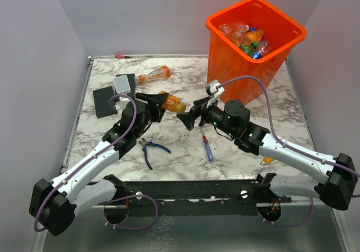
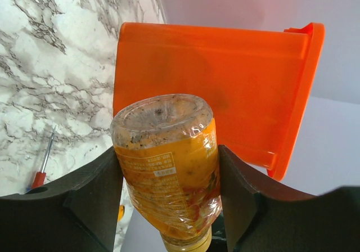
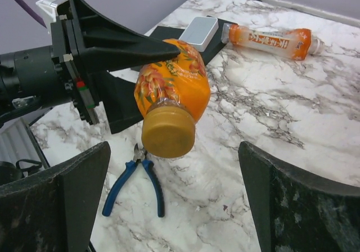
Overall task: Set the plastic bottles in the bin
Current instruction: Pick up the plastic bottle at the center of the board, then place the plastic bottle in the trash bin.
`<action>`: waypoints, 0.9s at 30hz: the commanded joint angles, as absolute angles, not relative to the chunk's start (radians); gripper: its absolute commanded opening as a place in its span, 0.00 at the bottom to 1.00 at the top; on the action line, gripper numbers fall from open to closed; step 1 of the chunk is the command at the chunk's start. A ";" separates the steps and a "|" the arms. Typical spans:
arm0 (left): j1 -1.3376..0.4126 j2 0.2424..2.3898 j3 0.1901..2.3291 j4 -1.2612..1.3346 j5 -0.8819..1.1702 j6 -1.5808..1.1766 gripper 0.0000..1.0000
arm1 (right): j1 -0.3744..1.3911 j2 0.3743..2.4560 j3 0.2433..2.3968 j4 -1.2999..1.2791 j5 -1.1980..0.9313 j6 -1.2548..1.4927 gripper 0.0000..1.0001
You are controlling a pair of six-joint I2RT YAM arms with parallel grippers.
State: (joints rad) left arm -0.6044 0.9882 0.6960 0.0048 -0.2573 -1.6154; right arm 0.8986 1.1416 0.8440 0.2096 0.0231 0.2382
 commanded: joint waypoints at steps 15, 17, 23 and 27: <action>-0.607 0.941 0.698 -0.037 -0.219 -1.664 0.08 | 0.937 1.299 0.956 0.235 0.124 0.232 0.76; -0.607 0.946 0.697 -0.036 -0.221 -1.656 0.09 | 0.937 1.292 0.944 0.254 0.114 0.233 0.57; -0.607 0.981 0.702 -0.035 -0.195 -1.624 0.34 | 0.937 1.270 0.907 0.292 0.078 0.248 0.29; -0.605 0.988 0.730 -0.040 -0.210 -1.469 0.94 | 0.937 1.208 0.918 0.230 0.088 0.245 0.20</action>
